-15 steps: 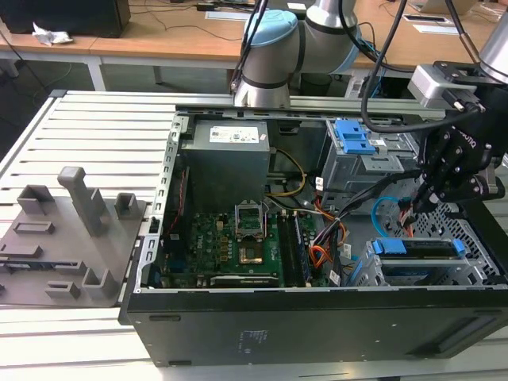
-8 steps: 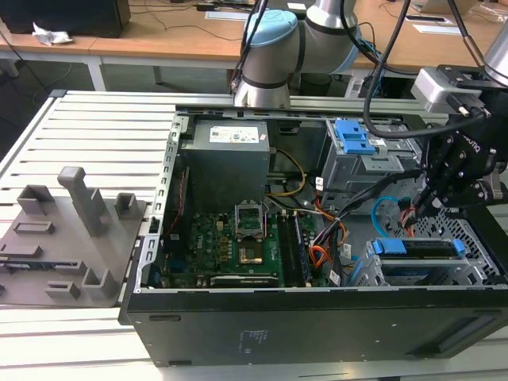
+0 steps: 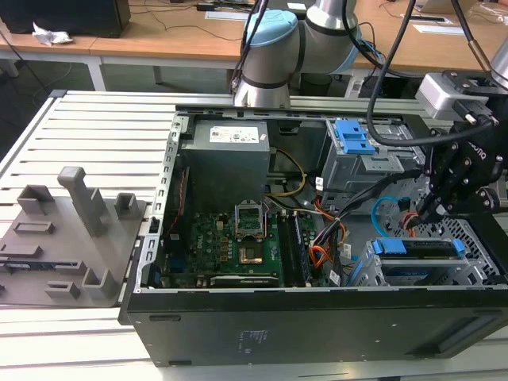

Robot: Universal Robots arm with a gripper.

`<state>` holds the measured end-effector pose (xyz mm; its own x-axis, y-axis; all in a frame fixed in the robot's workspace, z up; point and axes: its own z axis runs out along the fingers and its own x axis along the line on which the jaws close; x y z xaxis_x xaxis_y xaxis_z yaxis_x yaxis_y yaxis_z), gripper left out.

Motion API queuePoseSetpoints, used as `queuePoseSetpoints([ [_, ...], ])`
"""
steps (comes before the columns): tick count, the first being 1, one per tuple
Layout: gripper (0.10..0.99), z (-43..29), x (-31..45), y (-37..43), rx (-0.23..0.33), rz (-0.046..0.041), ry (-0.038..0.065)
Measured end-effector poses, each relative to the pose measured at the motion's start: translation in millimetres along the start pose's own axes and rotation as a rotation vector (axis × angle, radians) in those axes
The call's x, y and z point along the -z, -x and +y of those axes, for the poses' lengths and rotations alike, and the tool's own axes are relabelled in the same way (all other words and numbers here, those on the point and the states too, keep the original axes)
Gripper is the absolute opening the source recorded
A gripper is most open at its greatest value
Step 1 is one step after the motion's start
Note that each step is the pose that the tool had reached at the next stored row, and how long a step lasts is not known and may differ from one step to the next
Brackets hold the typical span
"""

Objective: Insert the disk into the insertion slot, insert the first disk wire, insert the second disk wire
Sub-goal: 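Insert the first disk wire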

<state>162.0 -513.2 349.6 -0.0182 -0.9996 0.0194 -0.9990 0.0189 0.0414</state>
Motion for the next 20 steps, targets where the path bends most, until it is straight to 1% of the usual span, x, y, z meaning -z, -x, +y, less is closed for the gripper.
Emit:
queuePoseSetpoints([
  [7,0.18,-0.2,-0.3,-9.9,0.0,0.0,0.0],
  [10,0.18,-0.4,-2.2,-16.9,0.0,-0.0007,0.0],
  [13,0.18,-0.6,-4.2,-21.0,0.0,-0.0009,0.0],
  [17,0.18,-0.7,-5.5,-24.7,0.0,-0.0011,0.0],
  [20,0.18,-1.7,-6.5,-25.3,0.0,-0.0011,0.0],
])
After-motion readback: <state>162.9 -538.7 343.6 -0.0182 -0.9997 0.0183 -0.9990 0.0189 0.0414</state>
